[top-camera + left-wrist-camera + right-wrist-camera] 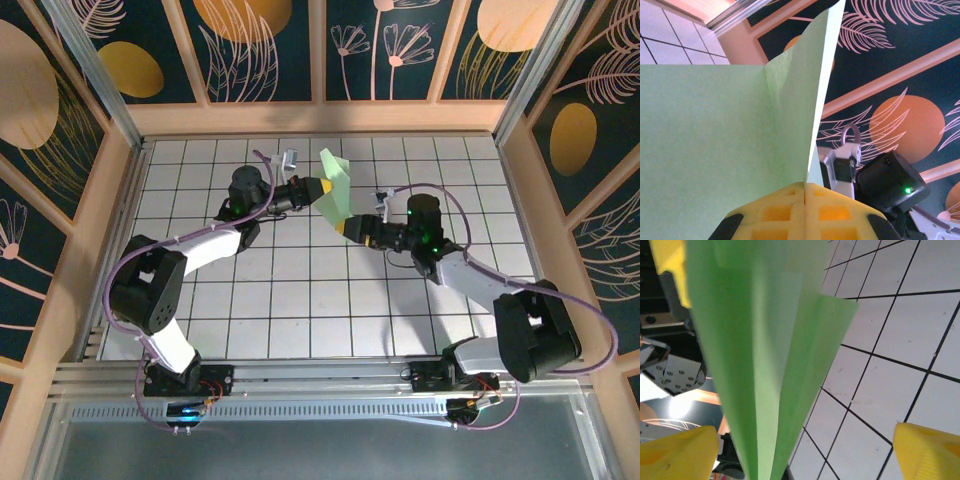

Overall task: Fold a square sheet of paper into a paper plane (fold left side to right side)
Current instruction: Turn over the paper at the center of the table.

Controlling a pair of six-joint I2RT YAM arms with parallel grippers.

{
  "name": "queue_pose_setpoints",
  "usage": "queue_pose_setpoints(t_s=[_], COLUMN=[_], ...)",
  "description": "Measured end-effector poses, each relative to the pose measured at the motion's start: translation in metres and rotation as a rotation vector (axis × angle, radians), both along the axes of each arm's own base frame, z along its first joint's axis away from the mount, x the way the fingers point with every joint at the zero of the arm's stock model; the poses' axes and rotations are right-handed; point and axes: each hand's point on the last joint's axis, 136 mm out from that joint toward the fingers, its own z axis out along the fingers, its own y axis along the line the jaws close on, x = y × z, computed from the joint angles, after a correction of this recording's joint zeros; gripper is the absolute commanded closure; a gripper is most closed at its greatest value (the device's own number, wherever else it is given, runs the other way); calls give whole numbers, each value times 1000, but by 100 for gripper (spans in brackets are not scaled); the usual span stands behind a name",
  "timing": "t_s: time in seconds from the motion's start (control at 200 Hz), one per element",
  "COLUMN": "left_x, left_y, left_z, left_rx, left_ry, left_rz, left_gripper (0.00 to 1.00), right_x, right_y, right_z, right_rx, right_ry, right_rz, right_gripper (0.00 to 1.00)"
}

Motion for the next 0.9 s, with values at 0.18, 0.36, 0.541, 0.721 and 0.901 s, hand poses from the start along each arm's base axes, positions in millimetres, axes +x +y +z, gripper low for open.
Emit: queue_pose_setpoints(t_s=[0.18,0.36,0.541,0.721,0.901], left_x=[0,1,6,16,23], left_y=[-3,-4,-1,28,92], left_z=[-9,-12,-23,-22,0], left_rx=[9,12,62,171,289], left_ry=[18,24,19,-10,-89], left_rz=[-6,-6,28,182,457], left_gripper=[100,85,65,57,48], right_x=[14,26,30,44,54], right_y=[4,-3,-11,-21,-7], right_z=[24,29,22,24,29], right_rx=[26,12,-56,-228,-589], right_ry=[-53,-89,-91,-126,-234], right_rz=[-9,-47,-101,-211,-336], right_gripper=[42,76,97,100,100])
